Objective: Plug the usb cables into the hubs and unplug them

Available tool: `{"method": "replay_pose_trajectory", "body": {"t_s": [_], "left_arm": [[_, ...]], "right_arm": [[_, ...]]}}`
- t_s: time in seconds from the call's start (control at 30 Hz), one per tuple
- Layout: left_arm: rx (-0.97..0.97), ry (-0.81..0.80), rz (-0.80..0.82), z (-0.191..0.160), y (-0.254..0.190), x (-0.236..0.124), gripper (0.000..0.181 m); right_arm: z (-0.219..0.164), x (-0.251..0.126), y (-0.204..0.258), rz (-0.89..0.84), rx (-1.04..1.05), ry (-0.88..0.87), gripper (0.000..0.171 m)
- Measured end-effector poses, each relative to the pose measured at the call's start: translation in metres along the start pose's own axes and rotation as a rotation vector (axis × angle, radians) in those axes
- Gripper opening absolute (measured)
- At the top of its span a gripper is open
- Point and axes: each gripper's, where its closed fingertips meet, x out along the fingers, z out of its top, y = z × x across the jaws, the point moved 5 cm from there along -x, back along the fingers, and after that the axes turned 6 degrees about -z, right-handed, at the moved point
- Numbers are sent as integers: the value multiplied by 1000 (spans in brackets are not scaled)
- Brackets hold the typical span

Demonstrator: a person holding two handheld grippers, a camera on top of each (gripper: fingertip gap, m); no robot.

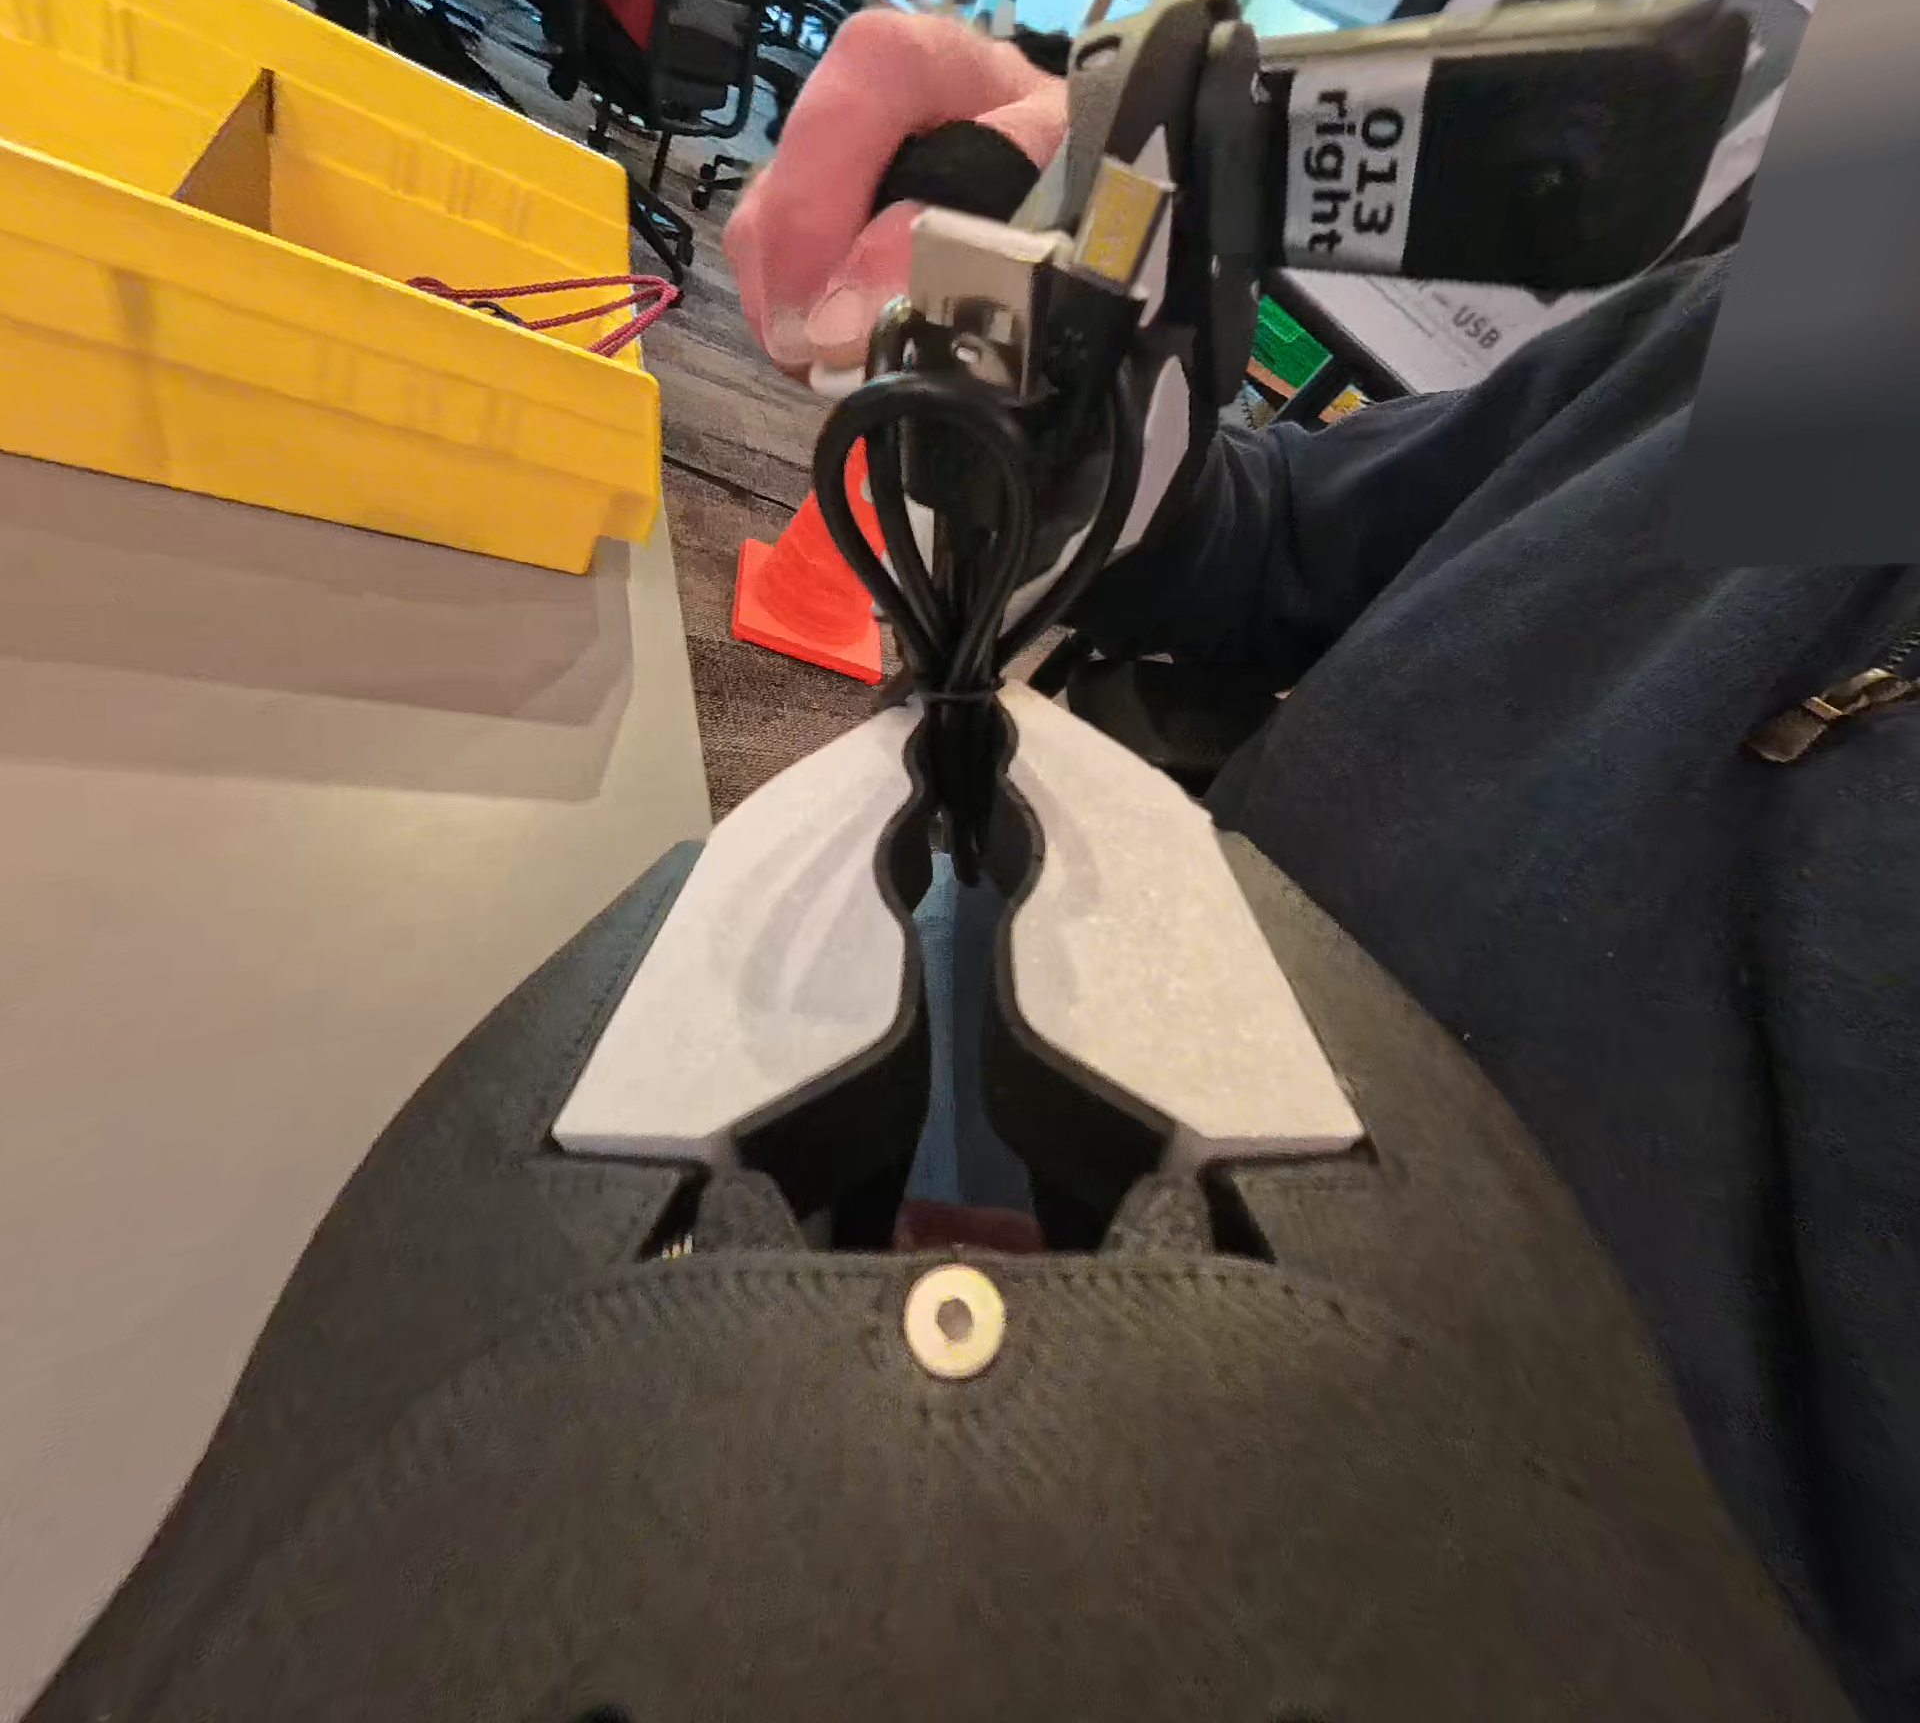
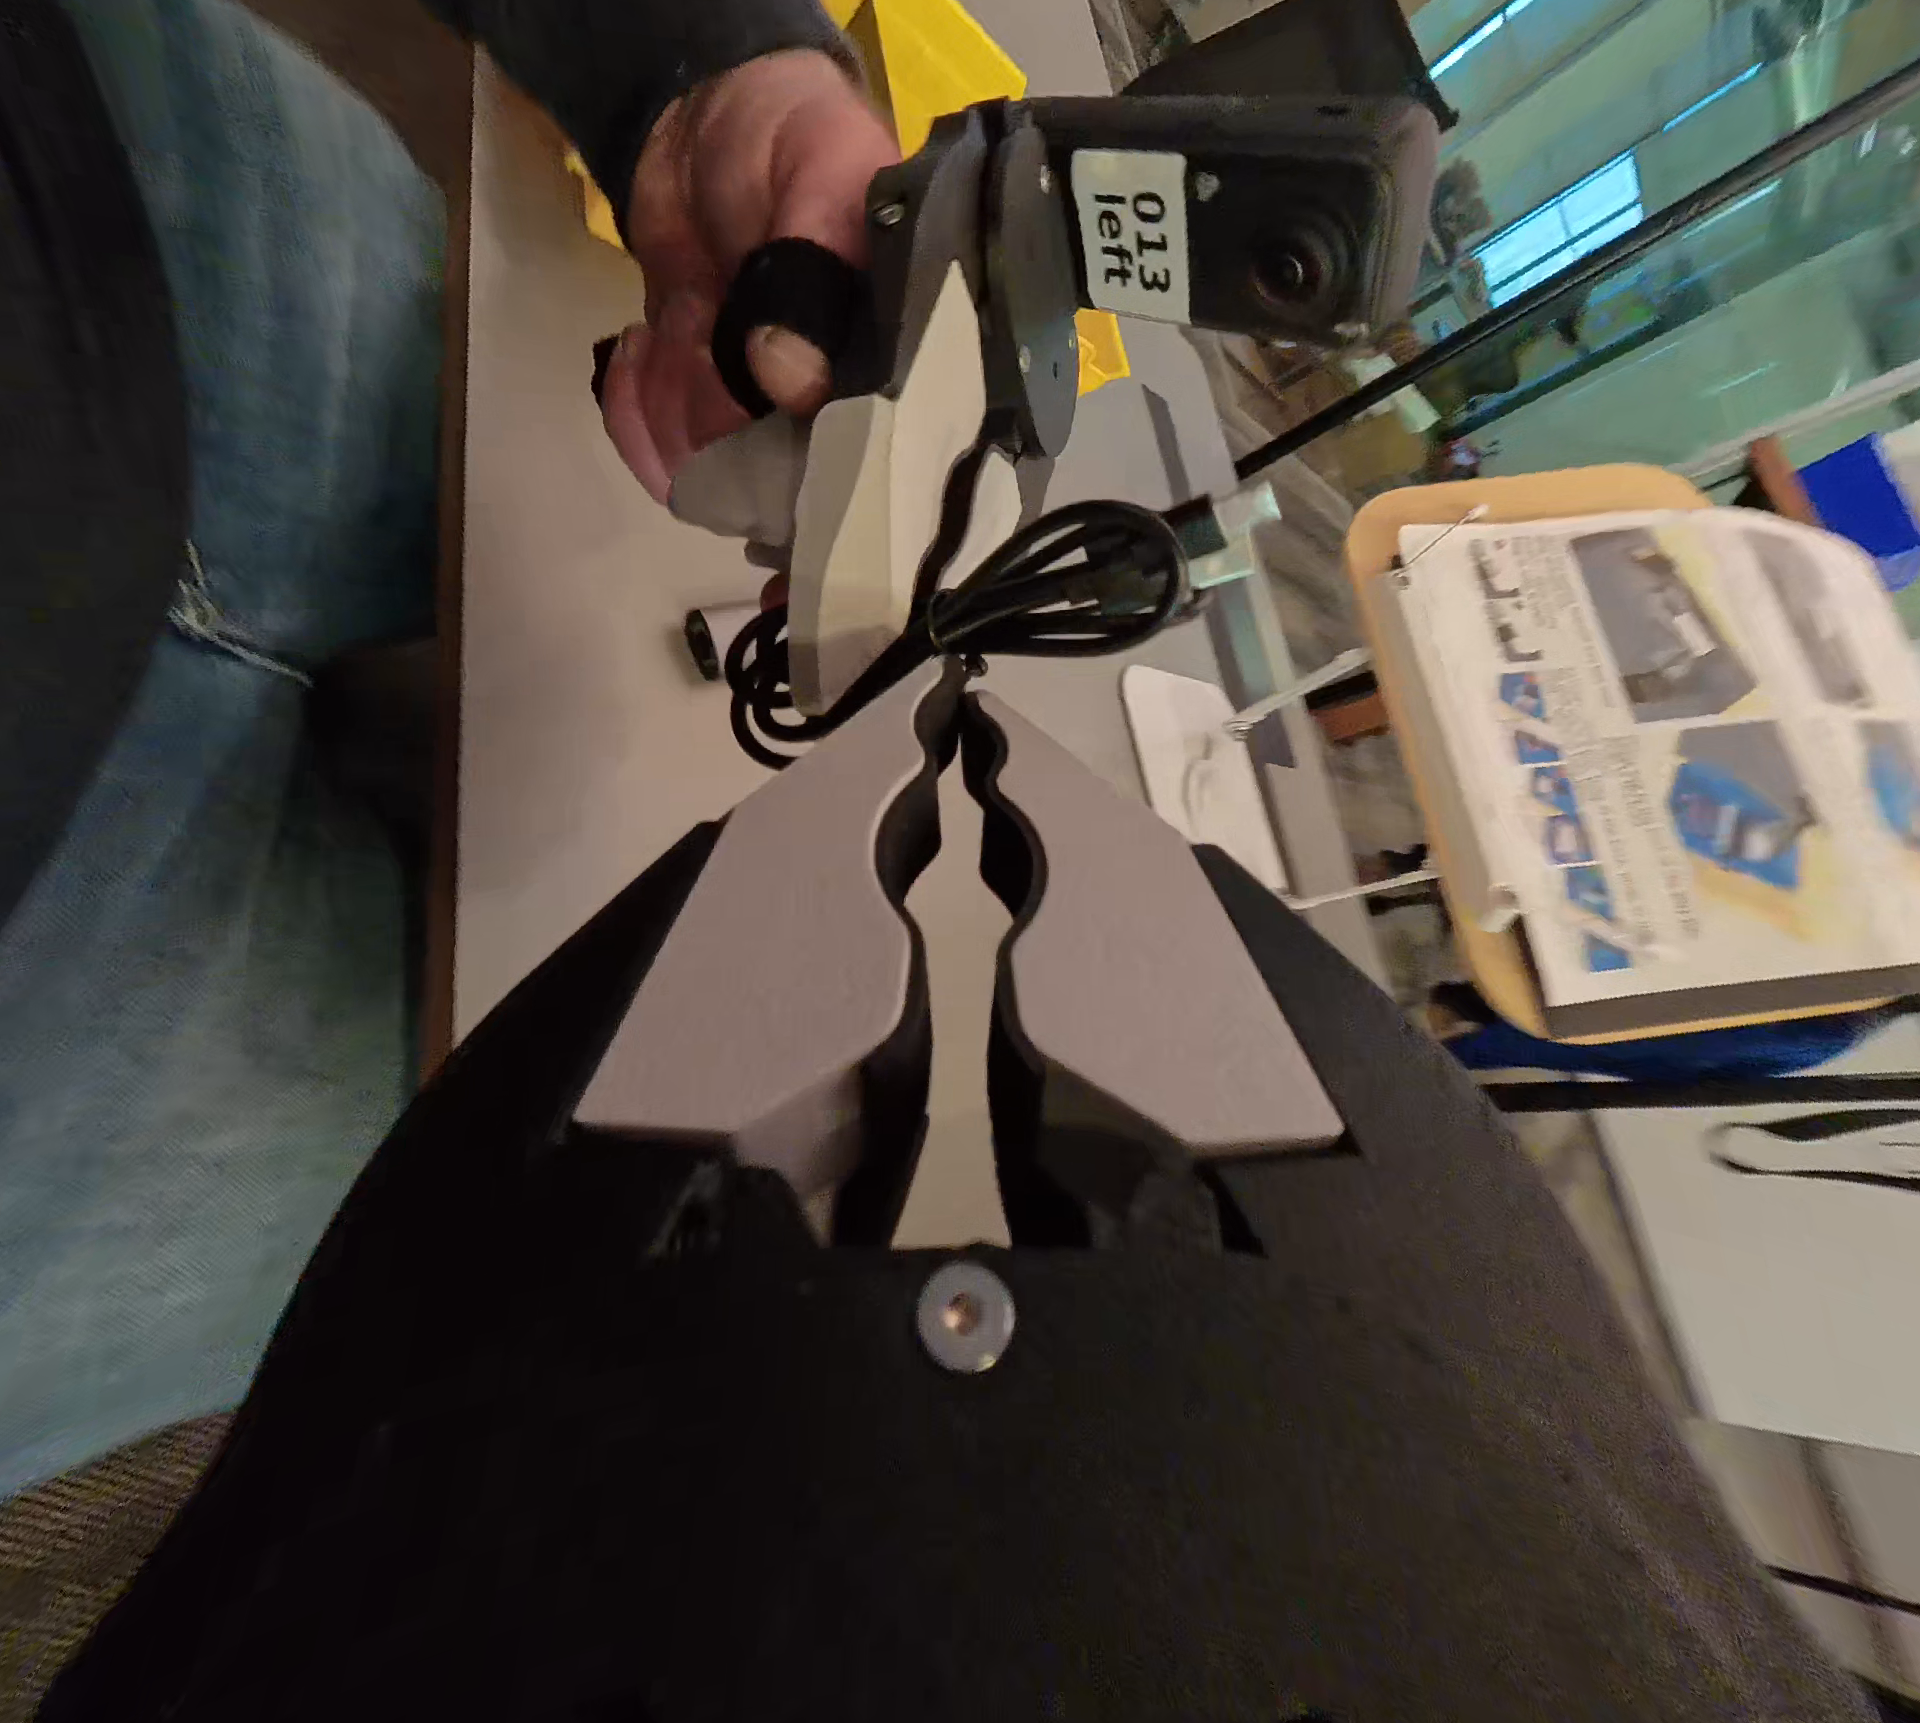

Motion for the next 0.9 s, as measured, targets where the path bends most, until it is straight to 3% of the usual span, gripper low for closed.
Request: {"method": "replay_pose_trajectory", "body": {"t_s": [0.1, 0.33, 0.47, 0.53, 0.6, 0.8, 0.9], "left_arm": [[3, -10, 11, 2, 2, -1, 6], [-6, -46, 48, 3, 10, -8, 5], [66, 21, 121, -3, 14, -3, 6], [112, 63, 153, -5, 12, 3, 6], [127, 72, 193, -5, 13, 6, 6], [127, 38, 272, -6, 16, 4, 9], [156, 27, 337, -4, 18, -1, 31]], "right_arm": [[-3, 1, -6, 42, 172, -39, 0], [-10, -5, -19, 95, 449, -82, 26], [-9, 7, -18, 137, 636, -67, 40], [-7, 14, -18, 156, 705, -79, 37], [-2, 20, -12, 197, 731, -100, 22], [-2, 24, -12, 183, 756, -83, 14], [-2, 14, -24, 156, 826, -136, 14]]}}
